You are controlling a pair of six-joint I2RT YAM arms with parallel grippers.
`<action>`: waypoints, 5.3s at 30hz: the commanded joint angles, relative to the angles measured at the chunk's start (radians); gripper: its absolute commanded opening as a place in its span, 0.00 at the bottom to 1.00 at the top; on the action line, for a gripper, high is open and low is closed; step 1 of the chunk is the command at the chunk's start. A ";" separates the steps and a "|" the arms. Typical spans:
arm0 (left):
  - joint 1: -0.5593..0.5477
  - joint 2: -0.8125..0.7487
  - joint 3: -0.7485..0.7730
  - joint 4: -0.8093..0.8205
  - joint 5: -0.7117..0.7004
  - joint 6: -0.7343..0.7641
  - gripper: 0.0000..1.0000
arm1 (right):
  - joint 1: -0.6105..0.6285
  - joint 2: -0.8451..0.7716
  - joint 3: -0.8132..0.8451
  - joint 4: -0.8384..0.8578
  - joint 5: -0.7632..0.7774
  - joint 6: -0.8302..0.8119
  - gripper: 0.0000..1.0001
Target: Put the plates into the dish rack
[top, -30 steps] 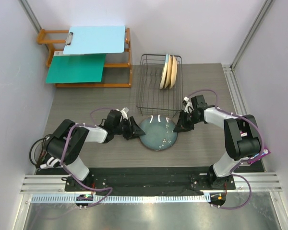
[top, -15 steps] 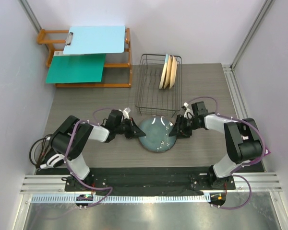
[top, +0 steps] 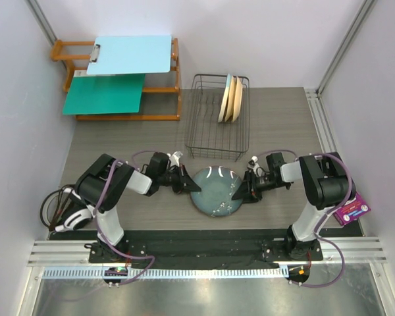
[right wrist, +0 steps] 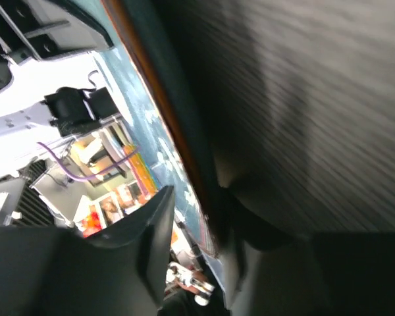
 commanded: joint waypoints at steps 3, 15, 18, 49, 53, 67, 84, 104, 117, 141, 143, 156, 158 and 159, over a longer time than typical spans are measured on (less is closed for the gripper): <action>-0.097 0.062 -0.006 -0.101 -0.056 0.038 0.00 | 0.015 0.003 -0.045 0.018 0.093 0.043 0.21; -0.142 0.007 0.007 -0.172 -0.011 0.076 0.00 | -0.077 -0.192 -0.149 0.285 0.099 0.254 0.14; -0.142 0.003 0.025 -0.213 0.002 0.096 0.00 | -0.085 -0.224 -0.147 0.291 0.081 0.259 0.01; 0.127 -0.386 0.447 -0.884 -0.335 0.857 0.00 | -0.096 -0.751 0.406 -0.625 0.225 -0.295 0.01; 0.165 -0.361 0.445 -0.795 -0.419 0.834 0.00 | -0.094 -0.673 0.614 -0.576 0.282 -0.247 0.01; 0.174 -0.083 0.499 -0.583 -0.469 0.696 0.00 | -0.007 -0.401 1.026 -0.202 0.927 0.037 0.01; 0.053 0.104 0.728 -0.571 -0.469 0.664 0.00 | 0.222 -0.234 1.219 -0.070 1.392 -0.071 0.01; 0.148 -0.049 0.605 -0.672 -0.577 0.559 0.70 | 0.495 -0.024 1.236 0.193 1.937 -0.463 0.01; 0.211 -0.286 0.426 -0.683 -0.594 0.581 1.00 | 0.476 0.113 1.258 0.124 1.952 -0.416 0.01; 0.236 -0.300 0.387 -0.668 -0.584 0.573 1.00 | 0.420 0.288 1.344 -0.100 2.000 -0.117 0.01; 0.236 -0.300 0.389 -0.665 -0.581 0.566 0.99 | 0.423 0.299 1.353 -0.102 2.047 -0.111 0.01; 0.236 -0.323 0.363 -0.643 -0.567 0.556 1.00 | 0.447 0.392 1.416 -0.047 2.109 -0.150 0.28; 0.236 -0.326 0.358 -0.642 -0.570 0.558 0.99 | 0.447 0.388 1.405 -0.046 2.103 -0.151 0.32; 0.236 -0.327 0.355 -0.640 -0.568 0.559 0.99 | 0.446 0.385 1.400 -0.045 2.098 -0.154 0.38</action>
